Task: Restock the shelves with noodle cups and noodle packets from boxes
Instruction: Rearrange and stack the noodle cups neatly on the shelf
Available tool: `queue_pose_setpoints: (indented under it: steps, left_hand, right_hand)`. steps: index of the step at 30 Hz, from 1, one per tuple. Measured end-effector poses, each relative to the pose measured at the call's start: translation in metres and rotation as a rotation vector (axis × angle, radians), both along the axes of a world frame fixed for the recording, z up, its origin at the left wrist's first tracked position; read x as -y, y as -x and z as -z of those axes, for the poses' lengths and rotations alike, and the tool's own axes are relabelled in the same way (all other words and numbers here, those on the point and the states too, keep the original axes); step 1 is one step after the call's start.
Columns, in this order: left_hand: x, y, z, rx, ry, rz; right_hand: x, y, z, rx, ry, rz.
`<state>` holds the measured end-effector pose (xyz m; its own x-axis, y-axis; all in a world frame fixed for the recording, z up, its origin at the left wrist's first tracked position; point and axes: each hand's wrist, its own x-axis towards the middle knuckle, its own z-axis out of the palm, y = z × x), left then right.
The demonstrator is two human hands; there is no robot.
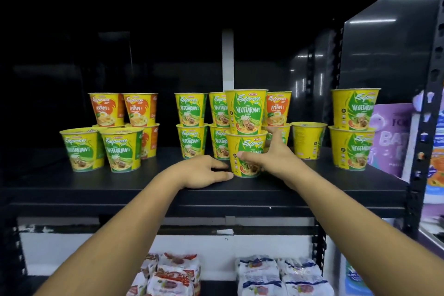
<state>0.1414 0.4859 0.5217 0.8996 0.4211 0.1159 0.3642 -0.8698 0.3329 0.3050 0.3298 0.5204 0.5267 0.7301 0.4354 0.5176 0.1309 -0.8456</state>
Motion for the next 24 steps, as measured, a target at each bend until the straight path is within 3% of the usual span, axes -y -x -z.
queue_pose_setpoints:
  steps: [12, 20, 24]
  left_hand:
    - [-0.015, -0.007, 0.012, 0.049, -0.03, 0.07]
    - [0.002, -0.005, 0.003, -0.179, -0.09, 0.15]
    - [-0.003, -0.003, 0.006, -0.053, -0.054, 0.111]
  right_hand:
    - [-0.015, -0.004, 0.015, 0.032, 0.088, 0.026]
    - [-0.007, 0.006, 0.014, 0.111, 0.072, 0.035]
    - [-0.005, 0.006, 0.015, 0.105, 0.049, 0.057]
